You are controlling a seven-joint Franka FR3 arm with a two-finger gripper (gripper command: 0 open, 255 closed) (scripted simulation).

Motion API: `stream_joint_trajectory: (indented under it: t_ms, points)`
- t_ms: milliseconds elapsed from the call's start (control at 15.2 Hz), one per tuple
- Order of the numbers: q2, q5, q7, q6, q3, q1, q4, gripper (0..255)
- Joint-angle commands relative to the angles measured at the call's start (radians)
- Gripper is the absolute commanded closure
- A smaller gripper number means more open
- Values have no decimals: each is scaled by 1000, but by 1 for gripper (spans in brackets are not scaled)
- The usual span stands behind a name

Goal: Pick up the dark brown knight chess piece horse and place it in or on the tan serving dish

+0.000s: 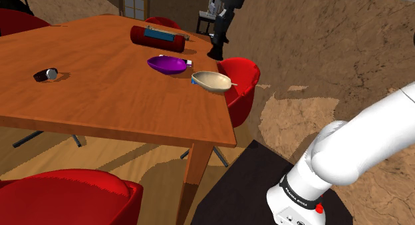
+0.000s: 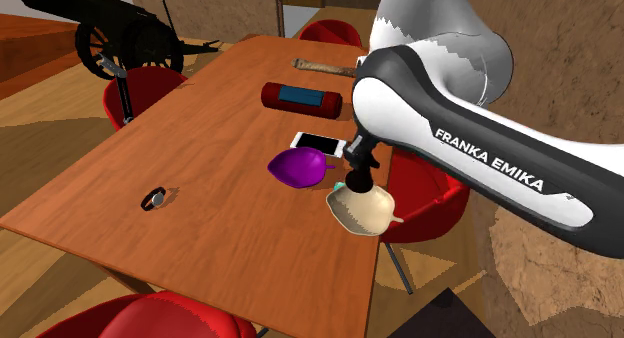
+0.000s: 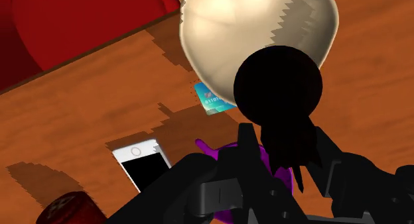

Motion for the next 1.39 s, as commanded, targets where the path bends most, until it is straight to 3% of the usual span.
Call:
stream_joint_trajectory:
  t_ms: [0, 1056, 1320]
  points:
    - [-36, 1, -34, 14, -23, -10, -50, 255]
    - [-57, 1, -33, 229, -22, -8, -286, 255]
    - [-57, 1, -33, 233, -22, -8, -290, 255]
